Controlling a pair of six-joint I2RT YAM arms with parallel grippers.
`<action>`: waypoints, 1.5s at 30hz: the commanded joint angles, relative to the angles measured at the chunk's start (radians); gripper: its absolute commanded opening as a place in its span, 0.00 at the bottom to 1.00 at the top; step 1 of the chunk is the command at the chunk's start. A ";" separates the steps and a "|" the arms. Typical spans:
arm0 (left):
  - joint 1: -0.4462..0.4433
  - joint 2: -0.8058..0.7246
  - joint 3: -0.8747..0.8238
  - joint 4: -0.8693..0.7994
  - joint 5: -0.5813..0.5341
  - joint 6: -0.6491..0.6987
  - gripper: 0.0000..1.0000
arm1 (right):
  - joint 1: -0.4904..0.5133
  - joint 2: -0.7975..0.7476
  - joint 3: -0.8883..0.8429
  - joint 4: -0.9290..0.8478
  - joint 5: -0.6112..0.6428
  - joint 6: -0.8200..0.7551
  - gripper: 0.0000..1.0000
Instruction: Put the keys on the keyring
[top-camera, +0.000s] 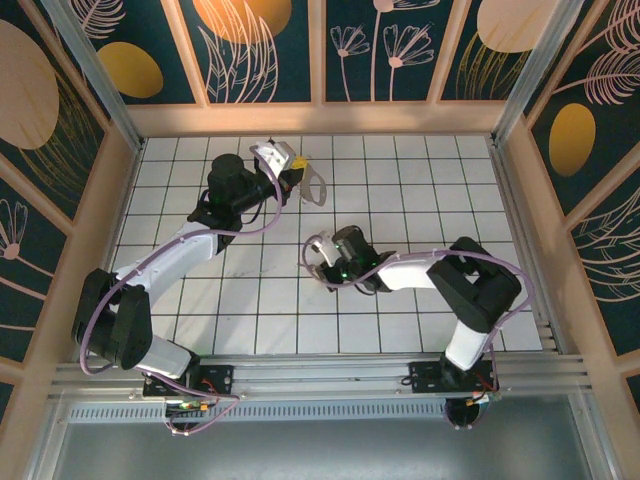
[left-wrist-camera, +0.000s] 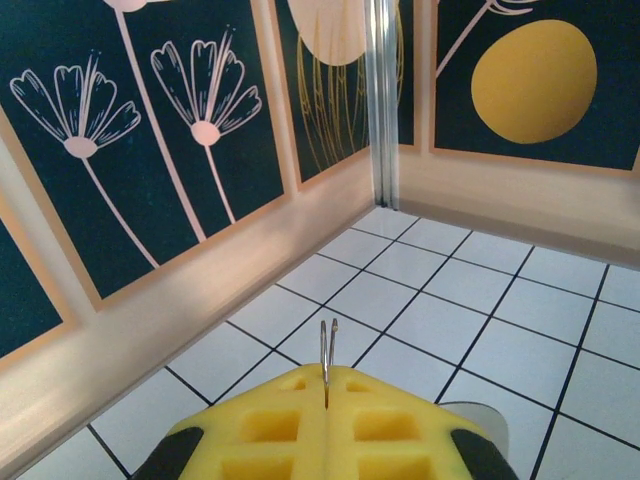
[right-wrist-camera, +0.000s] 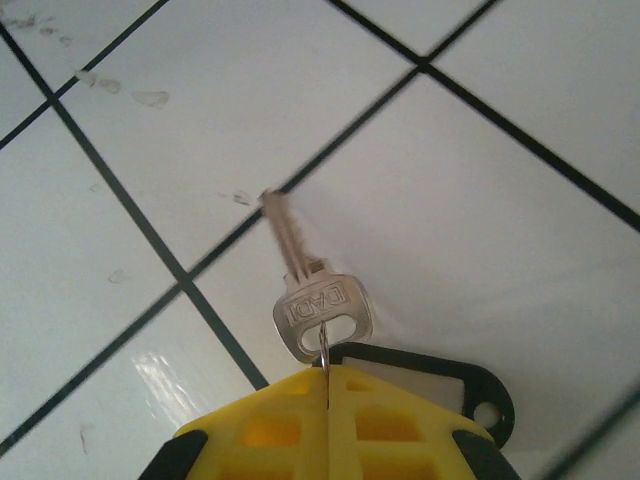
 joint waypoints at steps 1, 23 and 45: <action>0.008 0.007 0.030 0.053 0.016 -0.013 0.00 | -0.053 -0.097 -0.057 0.045 -0.059 0.034 0.00; 0.008 0.009 0.018 0.065 0.065 -0.042 0.00 | -0.301 -0.517 -0.247 0.083 -0.118 0.207 0.00; 0.008 0.018 0.022 0.080 0.074 -0.072 0.00 | -0.162 -0.233 -0.106 -0.178 0.143 0.272 0.00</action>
